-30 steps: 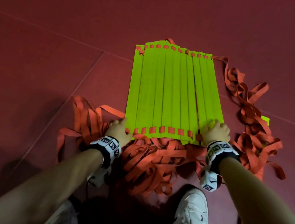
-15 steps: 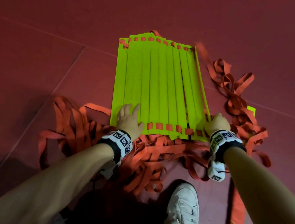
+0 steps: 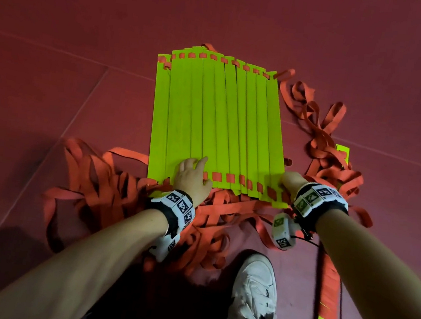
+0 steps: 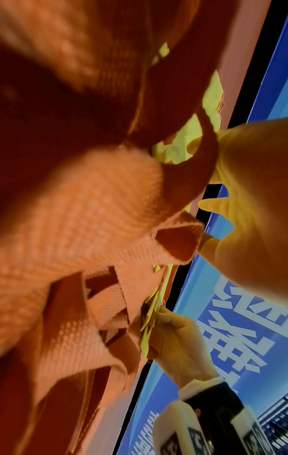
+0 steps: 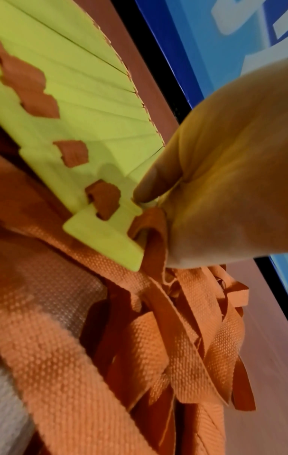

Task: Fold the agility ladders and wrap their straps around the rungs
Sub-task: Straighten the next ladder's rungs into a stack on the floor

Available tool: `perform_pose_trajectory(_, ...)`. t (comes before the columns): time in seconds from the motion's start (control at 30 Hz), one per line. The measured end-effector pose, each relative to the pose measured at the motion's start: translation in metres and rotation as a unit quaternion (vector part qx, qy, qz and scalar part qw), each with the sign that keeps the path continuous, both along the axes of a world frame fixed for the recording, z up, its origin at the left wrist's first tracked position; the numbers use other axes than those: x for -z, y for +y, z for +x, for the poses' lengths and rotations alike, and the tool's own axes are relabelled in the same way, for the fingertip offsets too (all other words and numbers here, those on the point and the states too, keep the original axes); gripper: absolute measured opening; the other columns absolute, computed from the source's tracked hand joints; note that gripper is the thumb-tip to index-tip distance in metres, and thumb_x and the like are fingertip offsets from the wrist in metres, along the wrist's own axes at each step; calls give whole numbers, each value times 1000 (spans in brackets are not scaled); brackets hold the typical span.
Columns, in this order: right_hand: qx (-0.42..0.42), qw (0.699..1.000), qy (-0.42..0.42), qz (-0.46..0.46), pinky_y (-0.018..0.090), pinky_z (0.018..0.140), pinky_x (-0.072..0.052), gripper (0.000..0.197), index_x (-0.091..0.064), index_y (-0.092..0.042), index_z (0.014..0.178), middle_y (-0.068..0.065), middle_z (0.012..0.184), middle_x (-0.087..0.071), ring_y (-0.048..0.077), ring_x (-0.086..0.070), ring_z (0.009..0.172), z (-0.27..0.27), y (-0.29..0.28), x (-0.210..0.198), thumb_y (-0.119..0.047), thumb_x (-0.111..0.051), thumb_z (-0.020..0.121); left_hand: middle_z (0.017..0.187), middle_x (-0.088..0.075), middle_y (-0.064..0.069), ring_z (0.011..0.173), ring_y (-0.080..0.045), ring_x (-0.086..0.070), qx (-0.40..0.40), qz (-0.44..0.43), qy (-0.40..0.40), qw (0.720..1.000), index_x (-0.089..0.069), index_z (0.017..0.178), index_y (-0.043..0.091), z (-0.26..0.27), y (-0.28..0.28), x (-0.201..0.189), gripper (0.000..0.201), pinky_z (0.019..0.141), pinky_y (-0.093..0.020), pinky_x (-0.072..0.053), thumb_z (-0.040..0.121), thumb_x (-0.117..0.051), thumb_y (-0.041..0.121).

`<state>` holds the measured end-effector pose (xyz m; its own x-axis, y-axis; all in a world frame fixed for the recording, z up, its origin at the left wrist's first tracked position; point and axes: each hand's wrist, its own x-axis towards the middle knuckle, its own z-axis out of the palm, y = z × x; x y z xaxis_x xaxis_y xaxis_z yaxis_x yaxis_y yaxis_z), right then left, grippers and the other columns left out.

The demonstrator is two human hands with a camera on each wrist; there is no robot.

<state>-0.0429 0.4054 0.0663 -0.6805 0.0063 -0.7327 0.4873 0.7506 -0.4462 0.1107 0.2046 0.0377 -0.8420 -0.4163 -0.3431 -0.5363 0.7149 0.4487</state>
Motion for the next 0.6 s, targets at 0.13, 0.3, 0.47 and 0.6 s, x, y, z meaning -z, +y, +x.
perform_pose_trajectory(0.13,35,998,-37,-34,33,59,-37,18,-53,-13,77,9,76,-52,25,-47,64,-7,-2,17,-24,-51,91,150,-28,-12,139,-29,-24,5,6,-2,1000,-22,153,21,-4,2,7,65,110,-42,-34,95,-52,30)
perform_pose_trajectory(0.3,-52,998,-36,-11,35,74,-51,53,-57,-8,111,11,95,-64,28,-61,85,-4,-18,21,-43,-76,77,150,-25,-8,137,-28,-24,2,-18,-20,1000,-17,154,26,-6,6,16,70,111,-41,-25,93,-52,36)
perform_pose_trajectory(0.47,-127,992,-4,15,43,91,-51,35,-59,1,114,20,111,-63,35,-62,101,2,-37,20,-25,-62,91,149,-24,-8,136,-27,-24,0,-23,-26,999,-14,154,32,-11,4,21,71,111,-41,-23,93,-50,42)
perform_pose_trajectory(0.6,-224,971,15,81,28,50,-30,35,-44,-11,63,6,65,-45,18,-41,57,2,-36,9,-23,-50,95,148,-24,-8,136,-28,-24,3,-24,-25,999,-14,154,32,-11,4,21,71,111,-41,-24,93,-50,42)
